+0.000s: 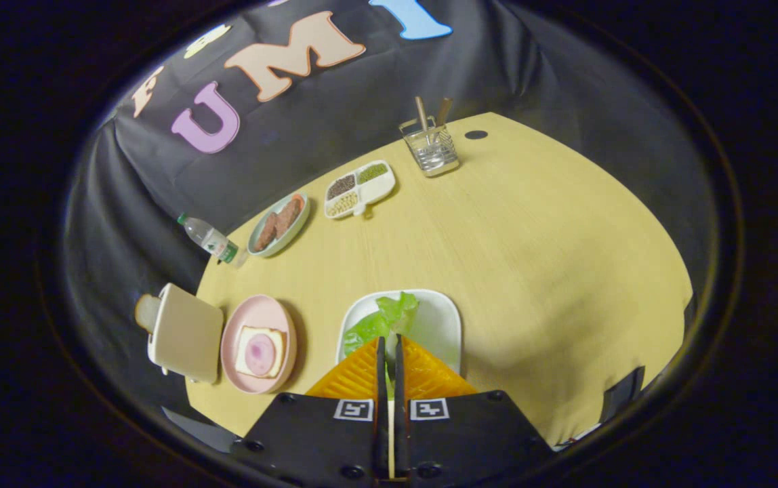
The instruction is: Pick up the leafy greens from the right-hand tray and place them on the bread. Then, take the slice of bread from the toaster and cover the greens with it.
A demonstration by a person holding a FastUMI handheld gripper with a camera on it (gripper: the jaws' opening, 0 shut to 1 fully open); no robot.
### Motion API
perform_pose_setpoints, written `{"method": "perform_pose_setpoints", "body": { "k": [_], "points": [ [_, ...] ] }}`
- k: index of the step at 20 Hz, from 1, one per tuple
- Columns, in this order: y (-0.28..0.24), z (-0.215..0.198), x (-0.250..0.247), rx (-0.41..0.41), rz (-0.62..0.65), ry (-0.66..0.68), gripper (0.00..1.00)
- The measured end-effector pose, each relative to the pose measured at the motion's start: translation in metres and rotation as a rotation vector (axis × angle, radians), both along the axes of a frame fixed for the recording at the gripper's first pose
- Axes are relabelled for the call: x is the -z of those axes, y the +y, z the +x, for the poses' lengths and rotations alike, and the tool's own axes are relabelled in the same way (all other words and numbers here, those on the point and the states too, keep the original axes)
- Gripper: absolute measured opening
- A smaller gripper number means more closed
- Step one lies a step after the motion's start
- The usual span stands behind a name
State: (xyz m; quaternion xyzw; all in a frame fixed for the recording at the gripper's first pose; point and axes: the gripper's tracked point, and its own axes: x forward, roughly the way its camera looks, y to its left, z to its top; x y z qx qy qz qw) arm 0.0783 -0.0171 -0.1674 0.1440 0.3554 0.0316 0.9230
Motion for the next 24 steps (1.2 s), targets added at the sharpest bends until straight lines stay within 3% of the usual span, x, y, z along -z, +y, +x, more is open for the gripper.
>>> {"method": "perform_pose_setpoints", "body": {
  "k": [13, 24],
  "points": [
    [0.109, -0.011, -0.081, -0.158, 0.135, -0.103, 0.06],
    [0.241, 0.002, -0.043, -0.301, 0.300, -0.011, 0.06]
  ]
}}
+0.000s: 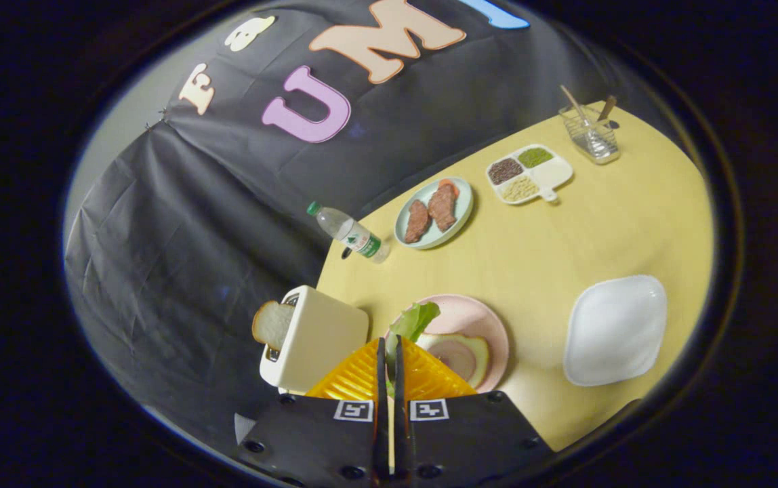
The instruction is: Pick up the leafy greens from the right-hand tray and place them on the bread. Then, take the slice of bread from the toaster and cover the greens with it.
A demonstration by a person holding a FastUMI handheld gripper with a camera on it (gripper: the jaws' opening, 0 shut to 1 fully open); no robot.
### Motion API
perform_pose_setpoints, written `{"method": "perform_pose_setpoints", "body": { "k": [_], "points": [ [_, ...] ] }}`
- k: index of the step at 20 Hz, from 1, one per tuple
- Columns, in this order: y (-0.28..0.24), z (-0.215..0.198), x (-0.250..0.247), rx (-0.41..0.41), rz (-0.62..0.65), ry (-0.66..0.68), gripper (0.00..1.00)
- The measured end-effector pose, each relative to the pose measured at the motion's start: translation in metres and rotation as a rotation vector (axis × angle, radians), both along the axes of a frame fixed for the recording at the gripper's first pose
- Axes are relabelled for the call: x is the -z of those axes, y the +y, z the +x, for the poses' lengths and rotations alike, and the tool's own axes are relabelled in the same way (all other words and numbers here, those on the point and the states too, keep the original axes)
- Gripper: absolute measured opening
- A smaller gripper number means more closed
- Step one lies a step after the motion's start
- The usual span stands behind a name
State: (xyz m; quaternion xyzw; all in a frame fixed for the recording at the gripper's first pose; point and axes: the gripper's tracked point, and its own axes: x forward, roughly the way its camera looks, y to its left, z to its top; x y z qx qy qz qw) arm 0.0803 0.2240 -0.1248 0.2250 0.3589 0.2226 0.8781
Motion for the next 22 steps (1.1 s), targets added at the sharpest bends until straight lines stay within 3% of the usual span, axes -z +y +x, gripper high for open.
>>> {"method": "perform_pose_setpoints", "body": {
  "k": [5, 11, 16, 21, 22],
  "points": [
    [0.008, 0.011, 0.042, 0.004, -0.042, 0.071, 0.06],
    [-0.025, 0.009, 0.083, 0.024, -0.189, 0.123, 0.06],
    [-0.033, 0.000, 0.101, -0.006, -0.304, 0.107, 0.07],
    [-0.036, -0.006, 0.100, -0.016, -0.334, 0.092, 0.14],
    [-0.036, -0.006, 0.097, -0.015, -0.331, 0.085, 0.22]
  ]
}}
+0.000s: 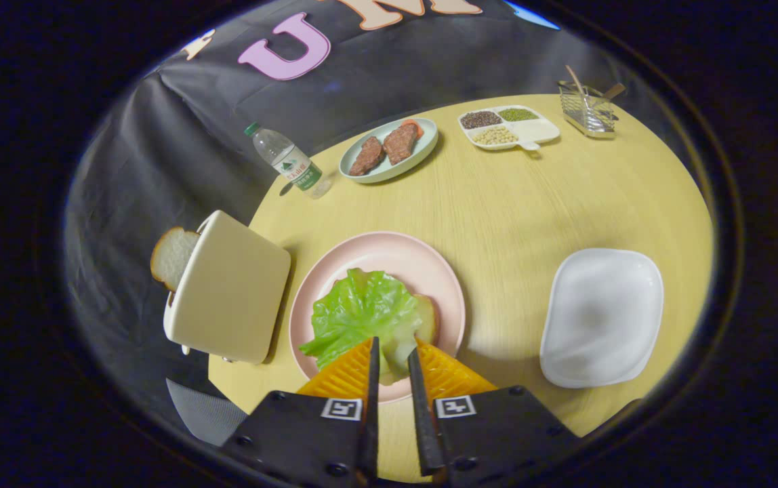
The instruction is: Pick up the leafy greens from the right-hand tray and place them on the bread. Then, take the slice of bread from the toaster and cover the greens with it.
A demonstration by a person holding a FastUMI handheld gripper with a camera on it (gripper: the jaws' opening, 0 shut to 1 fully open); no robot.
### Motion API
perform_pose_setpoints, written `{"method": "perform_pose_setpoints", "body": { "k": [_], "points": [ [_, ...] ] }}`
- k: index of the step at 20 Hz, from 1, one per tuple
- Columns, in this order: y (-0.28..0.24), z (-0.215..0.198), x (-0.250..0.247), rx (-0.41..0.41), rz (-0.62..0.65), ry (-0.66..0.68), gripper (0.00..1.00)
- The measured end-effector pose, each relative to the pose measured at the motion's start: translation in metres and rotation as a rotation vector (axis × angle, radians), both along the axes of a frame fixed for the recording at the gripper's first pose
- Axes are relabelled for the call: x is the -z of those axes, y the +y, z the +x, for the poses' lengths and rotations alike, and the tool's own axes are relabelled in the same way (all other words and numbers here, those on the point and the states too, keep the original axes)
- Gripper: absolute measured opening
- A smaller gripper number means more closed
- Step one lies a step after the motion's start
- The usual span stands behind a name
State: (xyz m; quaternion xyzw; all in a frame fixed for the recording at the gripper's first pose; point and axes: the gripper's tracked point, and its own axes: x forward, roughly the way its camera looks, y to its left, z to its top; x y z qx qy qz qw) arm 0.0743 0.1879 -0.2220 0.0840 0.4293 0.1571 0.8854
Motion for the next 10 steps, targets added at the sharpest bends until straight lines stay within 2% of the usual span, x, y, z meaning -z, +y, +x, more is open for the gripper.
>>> {"method": "perform_pose_setpoints", "body": {
  "k": [10],
  "points": [
    [-0.004, 0.004, -0.053, 0.038, -0.004, -0.081, 0.93]
  ]
}}
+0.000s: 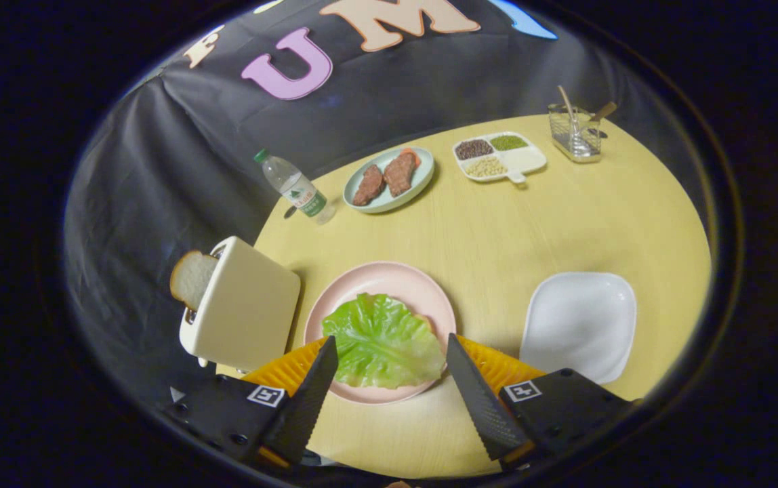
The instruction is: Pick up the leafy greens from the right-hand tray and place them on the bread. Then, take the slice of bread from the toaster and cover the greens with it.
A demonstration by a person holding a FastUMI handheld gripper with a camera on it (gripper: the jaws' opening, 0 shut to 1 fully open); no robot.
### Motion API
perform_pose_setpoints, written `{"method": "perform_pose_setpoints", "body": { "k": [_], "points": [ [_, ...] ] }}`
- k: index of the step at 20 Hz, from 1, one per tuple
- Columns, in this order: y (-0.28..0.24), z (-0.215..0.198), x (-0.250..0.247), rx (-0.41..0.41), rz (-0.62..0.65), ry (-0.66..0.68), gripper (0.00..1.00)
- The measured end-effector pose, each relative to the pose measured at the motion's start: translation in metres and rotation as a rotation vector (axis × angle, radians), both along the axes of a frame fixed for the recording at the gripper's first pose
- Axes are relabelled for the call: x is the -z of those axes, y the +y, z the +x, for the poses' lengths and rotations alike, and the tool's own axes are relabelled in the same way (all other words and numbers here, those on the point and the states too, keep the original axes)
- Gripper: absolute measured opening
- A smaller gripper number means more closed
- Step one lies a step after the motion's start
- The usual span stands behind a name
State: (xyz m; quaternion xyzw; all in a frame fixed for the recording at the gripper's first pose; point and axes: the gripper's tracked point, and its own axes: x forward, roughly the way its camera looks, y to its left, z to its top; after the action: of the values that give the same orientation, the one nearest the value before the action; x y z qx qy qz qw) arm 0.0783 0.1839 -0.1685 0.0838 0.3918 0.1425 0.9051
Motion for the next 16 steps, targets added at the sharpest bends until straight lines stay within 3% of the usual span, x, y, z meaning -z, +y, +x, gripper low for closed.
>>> {"method": "perform_pose_setpoints", "body": {
  "k": [1, 8, 16],
  "points": [
    [0.004, 0.000, -0.007, -0.005, -0.003, -0.005, 1.00],
    [0.069, 0.009, -0.066, -0.071, 0.050, -0.080, 1.00],
    [0.194, 0.006, -0.121, -0.256, 0.088, -0.180, 1.00]
  ]
}}
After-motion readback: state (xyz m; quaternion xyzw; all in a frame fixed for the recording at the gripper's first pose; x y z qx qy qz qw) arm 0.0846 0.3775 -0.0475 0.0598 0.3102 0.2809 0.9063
